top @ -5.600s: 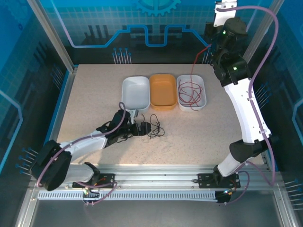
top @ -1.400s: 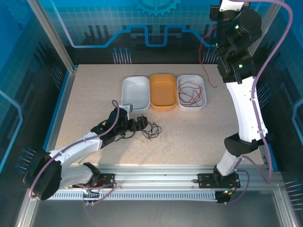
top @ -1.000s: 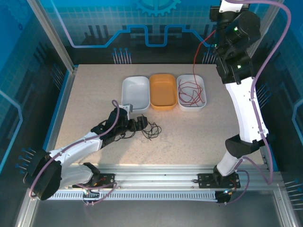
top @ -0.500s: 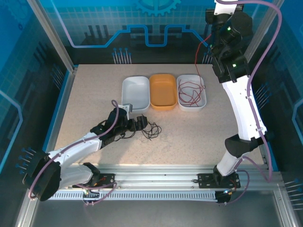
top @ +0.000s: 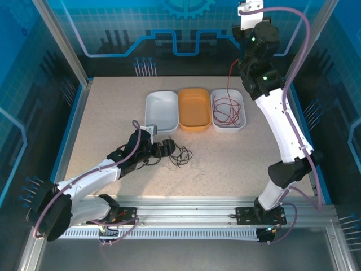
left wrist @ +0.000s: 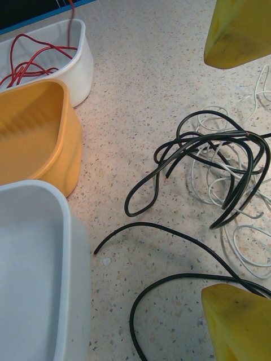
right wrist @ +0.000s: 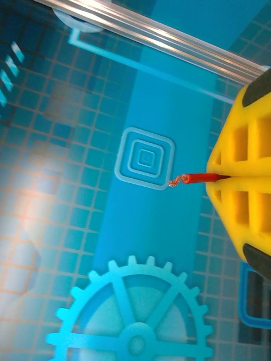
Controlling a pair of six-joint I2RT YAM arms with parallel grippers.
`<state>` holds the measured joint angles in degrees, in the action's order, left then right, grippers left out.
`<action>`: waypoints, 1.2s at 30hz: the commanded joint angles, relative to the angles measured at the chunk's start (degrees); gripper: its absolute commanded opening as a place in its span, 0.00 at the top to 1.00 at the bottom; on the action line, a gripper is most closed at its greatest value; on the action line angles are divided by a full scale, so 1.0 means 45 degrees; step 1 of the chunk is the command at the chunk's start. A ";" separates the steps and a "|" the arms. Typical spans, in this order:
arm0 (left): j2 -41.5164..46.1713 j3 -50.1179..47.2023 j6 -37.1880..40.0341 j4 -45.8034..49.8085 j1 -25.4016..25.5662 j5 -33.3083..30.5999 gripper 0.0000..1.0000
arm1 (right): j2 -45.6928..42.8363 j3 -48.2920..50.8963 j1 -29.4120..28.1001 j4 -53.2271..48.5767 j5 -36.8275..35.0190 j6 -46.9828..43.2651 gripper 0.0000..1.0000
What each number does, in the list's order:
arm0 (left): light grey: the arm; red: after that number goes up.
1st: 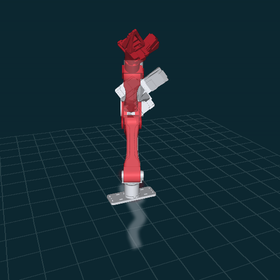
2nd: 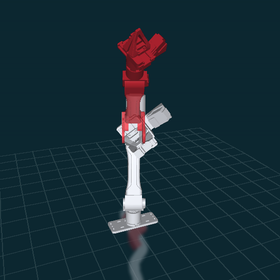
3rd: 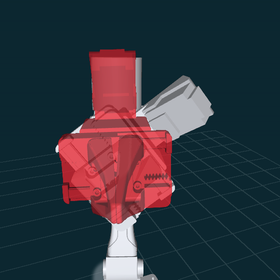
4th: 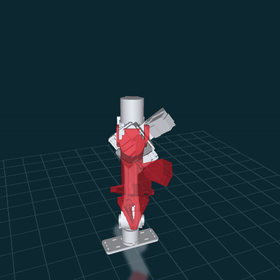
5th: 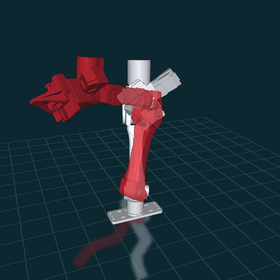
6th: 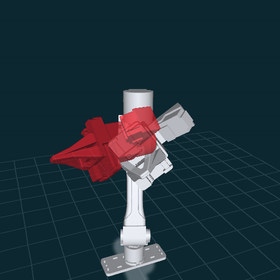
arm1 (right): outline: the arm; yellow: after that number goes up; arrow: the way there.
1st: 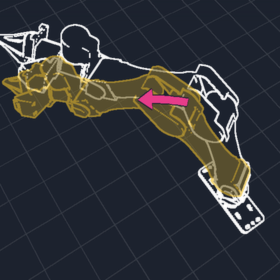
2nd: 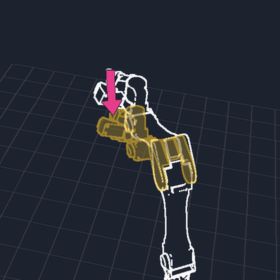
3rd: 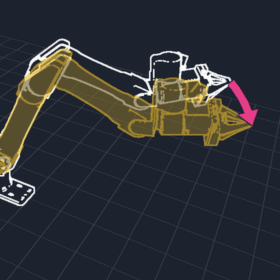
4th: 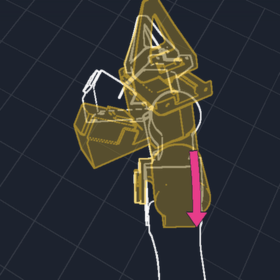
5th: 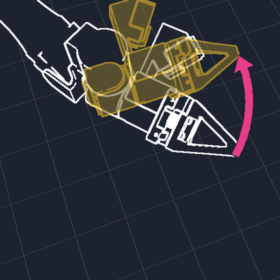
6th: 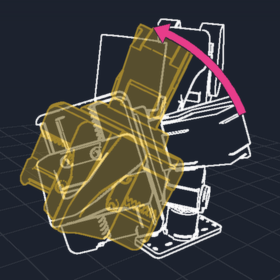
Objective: Untangle the cables
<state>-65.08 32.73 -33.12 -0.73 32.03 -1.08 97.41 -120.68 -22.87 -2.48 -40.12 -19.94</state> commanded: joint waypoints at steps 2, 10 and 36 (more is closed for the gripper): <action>0.0213 0.0022 -0.0090 -0.0191 -0.0036 0.0135 0.01 | -0.0449 0.0223 -0.0132 0.0406 -0.0318 0.0422 1.00; 0.0134 0.0014 -0.0099 -0.0193 -0.0028 0.0174 0.01 | -0.0767 0.1548 -0.0113 -0.0331 -0.1104 0.1200 1.00; -0.0054 0.0091 -0.0156 -0.0150 -0.0028 0.0435 0.01 | 0.2079 0.0663 0.0586 -0.7574 -0.4615 0.5590 1.00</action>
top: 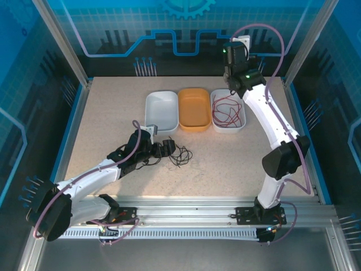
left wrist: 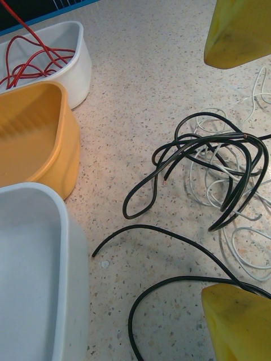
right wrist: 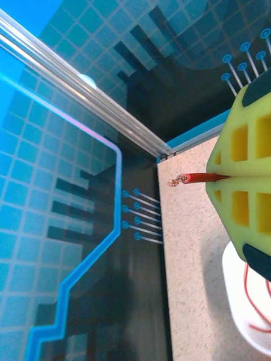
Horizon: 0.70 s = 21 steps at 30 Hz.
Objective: Untangle the cables
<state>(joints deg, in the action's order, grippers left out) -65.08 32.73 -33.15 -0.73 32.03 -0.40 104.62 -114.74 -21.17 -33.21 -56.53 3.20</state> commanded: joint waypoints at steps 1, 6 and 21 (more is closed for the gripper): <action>-0.0084 0.0090 -0.0154 -0.0150 -0.0028 0.0303 0.01 | 0.0733 -0.0939 0.0231 -0.0964 -0.1253 0.0406 1.00; -0.0184 0.0080 -0.0271 -0.0295 -0.0035 0.0424 0.01 | 0.2468 -0.3167 0.0527 -0.3604 -0.2147 0.1146 1.00; -0.0722 0.0114 -0.0436 -0.0651 -0.0038 0.0881 0.01 | 0.3421 -0.2770 0.1232 -0.7530 -0.2814 0.4575 1.00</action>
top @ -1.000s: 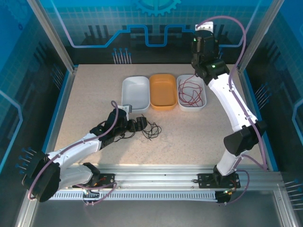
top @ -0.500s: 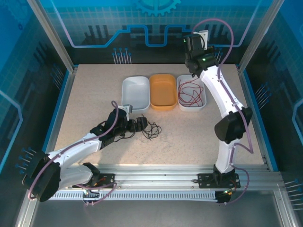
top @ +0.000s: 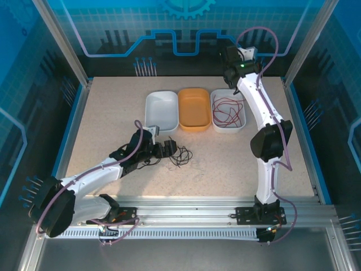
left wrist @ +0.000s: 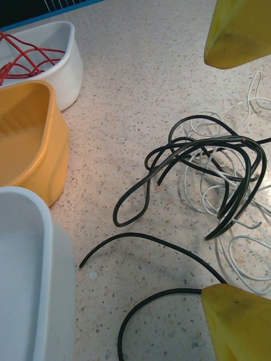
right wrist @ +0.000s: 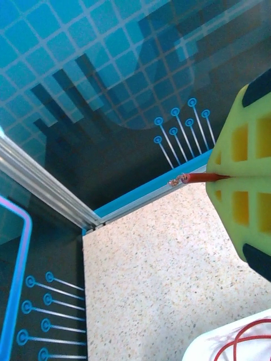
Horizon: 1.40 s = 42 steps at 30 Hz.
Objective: Untangle the cables
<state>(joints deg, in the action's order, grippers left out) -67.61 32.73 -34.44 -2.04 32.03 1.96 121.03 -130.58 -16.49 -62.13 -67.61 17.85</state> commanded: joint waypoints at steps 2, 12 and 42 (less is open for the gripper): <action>-0.0228 0.0081 -0.0180 -0.0481 -0.0038 0.0433 0.01 | -0.0466 0.1601 0.0333 -0.1169 0.0140 0.1935 1.00; -0.0484 0.0090 -0.0248 -0.0615 -0.0032 0.0713 0.01 | -0.0672 0.3545 0.0848 0.2486 0.4887 -0.0330 1.00; -0.1154 0.0637 -0.0258 -0.0557 0.0169 0.0870 0.01 | 0.3239 0.0185 0.1883 0.1938 1.0962 -0.1534 0.82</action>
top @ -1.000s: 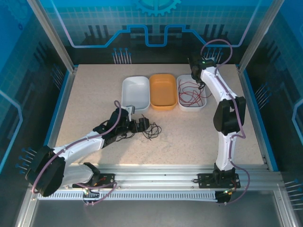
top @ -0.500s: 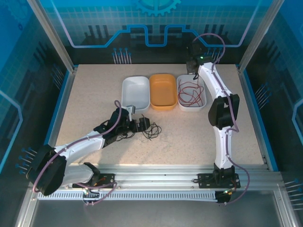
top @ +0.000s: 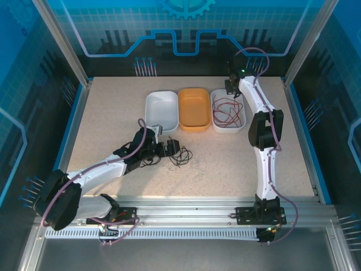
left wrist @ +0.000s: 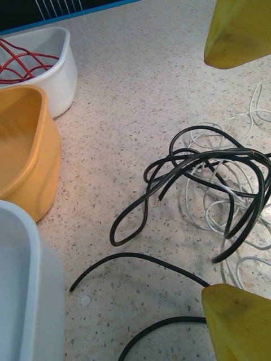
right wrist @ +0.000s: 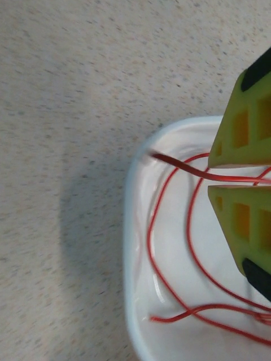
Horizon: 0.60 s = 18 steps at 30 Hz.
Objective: Untangle the cables
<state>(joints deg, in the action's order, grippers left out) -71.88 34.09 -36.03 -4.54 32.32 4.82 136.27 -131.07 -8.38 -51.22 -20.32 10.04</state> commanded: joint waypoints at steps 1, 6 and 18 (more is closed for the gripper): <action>-0.0225 0.0336 0.0096 -0.0010 0.0107 0.0238 0.01 | -0.0163 0.0334 0.0085 -0.0577 0.0471 0.0227 0.81; -0.0451 0.0321 0.0066 -0.0181 0.0131 0.0389 0.01 | -0.0307 0.0337 0.0170 -0.1157 0.0489 0.0470 0.71; -0.0599 0.0379 0.0097 -0.0280 0.0154 0.0399 0.01 | -0.3693 0.2297 -0.0244 -0.0747 0.0041 0.0561 0.60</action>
<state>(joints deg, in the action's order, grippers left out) -74.06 34.11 -36.03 -5.06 32.53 5.50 126.50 -123.63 -8.36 -55.31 -19.27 11.79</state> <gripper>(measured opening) 0.992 0.396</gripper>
